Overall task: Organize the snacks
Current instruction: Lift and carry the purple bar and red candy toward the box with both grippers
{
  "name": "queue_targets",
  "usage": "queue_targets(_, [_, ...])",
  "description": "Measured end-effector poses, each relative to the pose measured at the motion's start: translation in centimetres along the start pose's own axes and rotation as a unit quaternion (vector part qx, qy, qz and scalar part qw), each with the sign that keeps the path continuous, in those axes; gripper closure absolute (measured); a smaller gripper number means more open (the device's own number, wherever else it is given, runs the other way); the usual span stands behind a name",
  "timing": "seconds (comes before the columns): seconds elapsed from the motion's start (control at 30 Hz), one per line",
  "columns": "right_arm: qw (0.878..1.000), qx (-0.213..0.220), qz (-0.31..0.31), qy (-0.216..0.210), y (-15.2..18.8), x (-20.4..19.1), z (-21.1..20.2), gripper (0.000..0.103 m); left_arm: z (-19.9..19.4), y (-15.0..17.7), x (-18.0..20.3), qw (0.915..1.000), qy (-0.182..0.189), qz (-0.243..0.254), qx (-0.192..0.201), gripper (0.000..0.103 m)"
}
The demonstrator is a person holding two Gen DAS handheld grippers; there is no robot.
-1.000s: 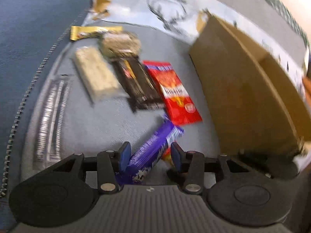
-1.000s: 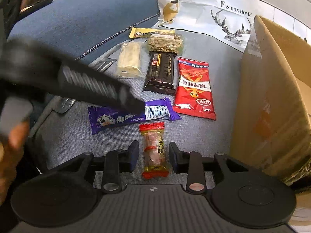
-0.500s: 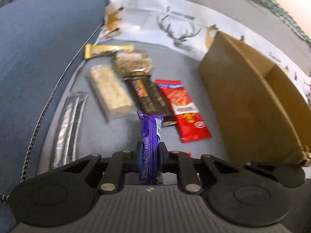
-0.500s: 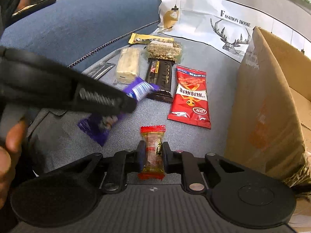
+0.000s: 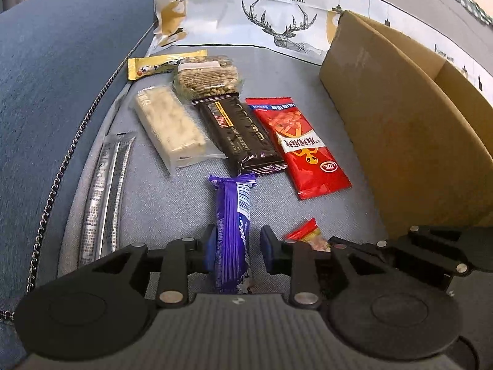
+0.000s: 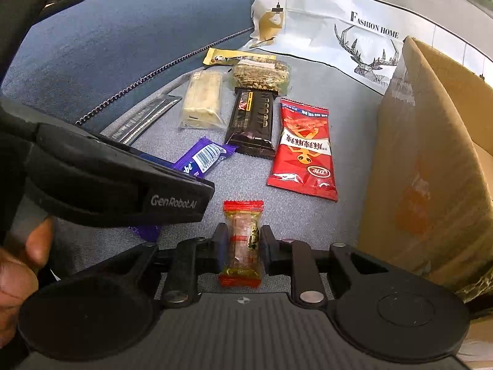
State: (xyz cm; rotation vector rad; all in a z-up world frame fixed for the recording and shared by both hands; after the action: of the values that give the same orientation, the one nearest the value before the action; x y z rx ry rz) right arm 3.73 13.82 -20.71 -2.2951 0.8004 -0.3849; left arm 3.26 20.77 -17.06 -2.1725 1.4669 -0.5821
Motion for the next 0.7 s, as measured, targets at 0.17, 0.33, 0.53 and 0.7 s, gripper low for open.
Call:
queue_targets(0.17, [1.000,0.007,-0.005,0.005,-0.1,0.0,-0.3,0.085,-0.2,0.0,0.0,1.0000,-0.003,0.001,0.006,0.087])
queue_targets(0.33, [0.999,0.030,-0.006,0.011,-0.8,0.0,-1.2,0.085,-1.0,-0.6,0.1,0.9995,0.006,-0.005,0.029,0.087])
queue_targets(0.53, [0.998,0.059,-0.004,0.022,-1.6,0.3,-2.4,0.085,-3.2,-1.8,0.0,0.9957,0.029,-0.028,0.083,0.087])
queue_targets(0.7, [0.996,0.085,0.003,0.028,-2.2,0.6,-3.8,0.086,-5.3,-2.6,0.0,0.9902,0.041,-0.039,0.128,0.087])
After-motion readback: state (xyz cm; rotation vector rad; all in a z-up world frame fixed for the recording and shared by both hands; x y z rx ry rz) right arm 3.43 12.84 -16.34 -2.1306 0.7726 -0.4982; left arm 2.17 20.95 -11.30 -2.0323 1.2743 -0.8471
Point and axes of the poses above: each gripper's, at about its wrist camera, not at the fingertips, and z roughly the way its jaws point, x to its right, y to its underside, the point moved 8 cm from there along z, roughly the way its jaws point, and after that the axes turned 4 degrees about y, right-handed, at the moved point
